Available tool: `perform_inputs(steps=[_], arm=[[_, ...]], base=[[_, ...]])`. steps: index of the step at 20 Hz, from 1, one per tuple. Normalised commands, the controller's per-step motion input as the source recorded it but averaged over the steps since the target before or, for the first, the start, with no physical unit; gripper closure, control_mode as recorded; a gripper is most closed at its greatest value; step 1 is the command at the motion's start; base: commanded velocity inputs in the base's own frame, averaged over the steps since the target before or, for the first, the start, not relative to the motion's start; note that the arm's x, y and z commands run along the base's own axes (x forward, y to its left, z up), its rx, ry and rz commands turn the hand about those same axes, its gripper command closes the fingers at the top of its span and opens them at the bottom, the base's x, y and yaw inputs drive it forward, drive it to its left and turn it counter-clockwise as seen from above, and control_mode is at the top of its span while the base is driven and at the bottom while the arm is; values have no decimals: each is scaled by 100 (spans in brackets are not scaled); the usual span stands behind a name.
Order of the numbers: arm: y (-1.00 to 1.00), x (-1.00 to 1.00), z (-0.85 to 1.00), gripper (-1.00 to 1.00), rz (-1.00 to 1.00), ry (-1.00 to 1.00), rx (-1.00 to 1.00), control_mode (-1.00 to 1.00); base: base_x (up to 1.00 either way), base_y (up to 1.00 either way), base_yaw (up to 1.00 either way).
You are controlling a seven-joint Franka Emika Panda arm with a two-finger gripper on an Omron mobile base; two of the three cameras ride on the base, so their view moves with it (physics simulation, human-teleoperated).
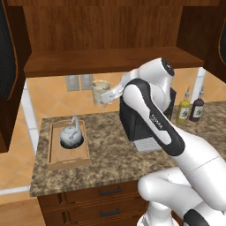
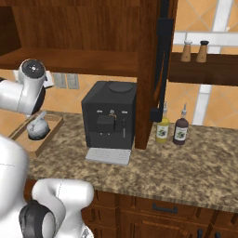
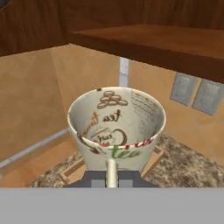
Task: Pick the kettle from the counter and place it on the tray. Then pick the mug from the cabinet and place it on the tray. Then close the cabinet doors.
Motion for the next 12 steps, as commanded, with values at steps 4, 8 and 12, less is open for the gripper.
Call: perform_inputs(steps=[4, 8, 12], arm=[[20, 0, -75, 100, 0, 3, 0, -100], [16, 0, -70, 100, 1, 7, 0, -100], [10, 0, -73, 100, 5, 5, 0, -100]], base=[[0, 0, 0], [0, 0, 0], [0, 0, 0]])
